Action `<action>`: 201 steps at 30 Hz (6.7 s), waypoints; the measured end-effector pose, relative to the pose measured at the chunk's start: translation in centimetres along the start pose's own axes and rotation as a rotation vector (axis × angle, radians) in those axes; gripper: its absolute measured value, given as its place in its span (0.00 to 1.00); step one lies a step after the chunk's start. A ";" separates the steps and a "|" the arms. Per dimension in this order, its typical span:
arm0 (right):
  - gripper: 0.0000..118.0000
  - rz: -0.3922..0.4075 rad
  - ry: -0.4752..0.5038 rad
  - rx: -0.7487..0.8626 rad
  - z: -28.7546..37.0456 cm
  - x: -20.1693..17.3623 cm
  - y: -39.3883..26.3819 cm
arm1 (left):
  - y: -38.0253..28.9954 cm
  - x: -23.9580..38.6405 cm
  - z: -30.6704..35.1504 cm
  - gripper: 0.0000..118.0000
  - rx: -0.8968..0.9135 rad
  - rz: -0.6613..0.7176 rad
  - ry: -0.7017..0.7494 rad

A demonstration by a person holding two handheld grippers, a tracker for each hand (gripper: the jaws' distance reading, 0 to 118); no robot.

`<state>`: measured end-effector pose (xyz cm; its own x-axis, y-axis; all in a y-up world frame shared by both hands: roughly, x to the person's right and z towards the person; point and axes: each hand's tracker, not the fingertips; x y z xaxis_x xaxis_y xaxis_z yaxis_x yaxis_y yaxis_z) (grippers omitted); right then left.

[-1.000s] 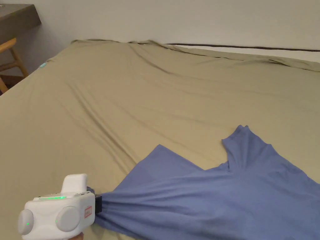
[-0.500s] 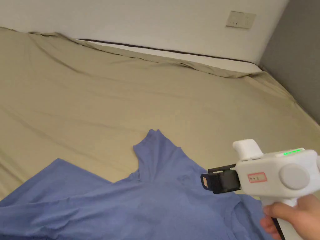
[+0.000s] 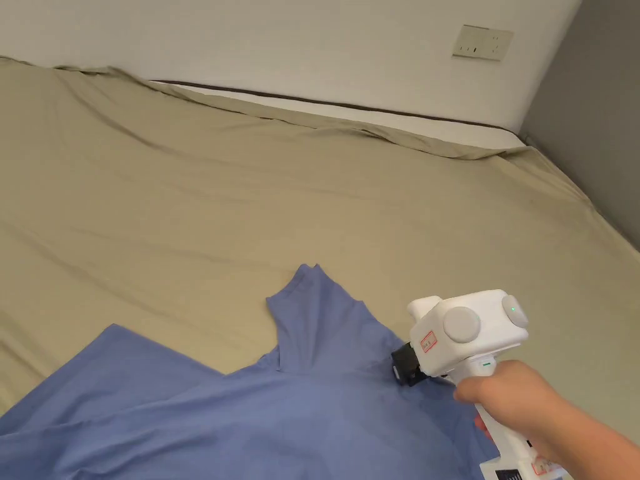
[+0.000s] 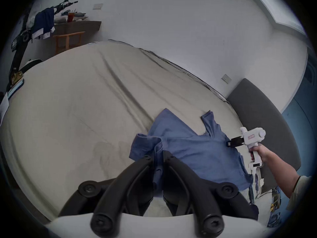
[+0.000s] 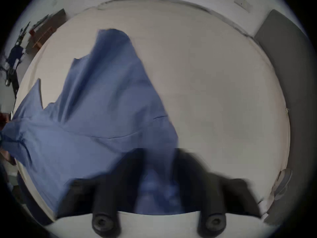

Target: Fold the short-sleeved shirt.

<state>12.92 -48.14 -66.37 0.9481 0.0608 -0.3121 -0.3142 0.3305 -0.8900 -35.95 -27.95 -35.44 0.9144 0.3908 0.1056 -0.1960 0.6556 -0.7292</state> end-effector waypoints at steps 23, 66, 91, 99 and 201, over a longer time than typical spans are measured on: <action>0.03 -0.191 -0.089 1.141 48.1 3.0 -19.1 | 8.7 4.5 11.7 0.06 0.361 0.093 -0.308; 0.03 -0.259 -0.070 0.828 45.4 6.7 21.6 | 44.7 -1.2 3.0 0.05 0.522 0.136 -0.171; 0.03 -0.159 0.146 0.478 25.4 0.9 -17.4 | 9.8 -11.2 0.6 0.05 0.171 0.120 -0.244; 0.03 -0.167 0.103 0.199 19.4 -0.8 -23.9 | 3.1 -11.6 0.8 0.05 -0.024 0.035 -0.173; 0.76 -0.145 -0.056 -0.080 -5.0 5.6 6.8 | 19.2 -8.6 -12.3 0.02 -0.061 0.083 -0.315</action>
<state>15.84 -50.30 -75.81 0.9842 0.0712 -0.1618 -0.1751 0.2642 -0.9484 -43.22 -26.65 -58.67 0.7396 0.6283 0.2412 -0.2353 0.5772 -0.7820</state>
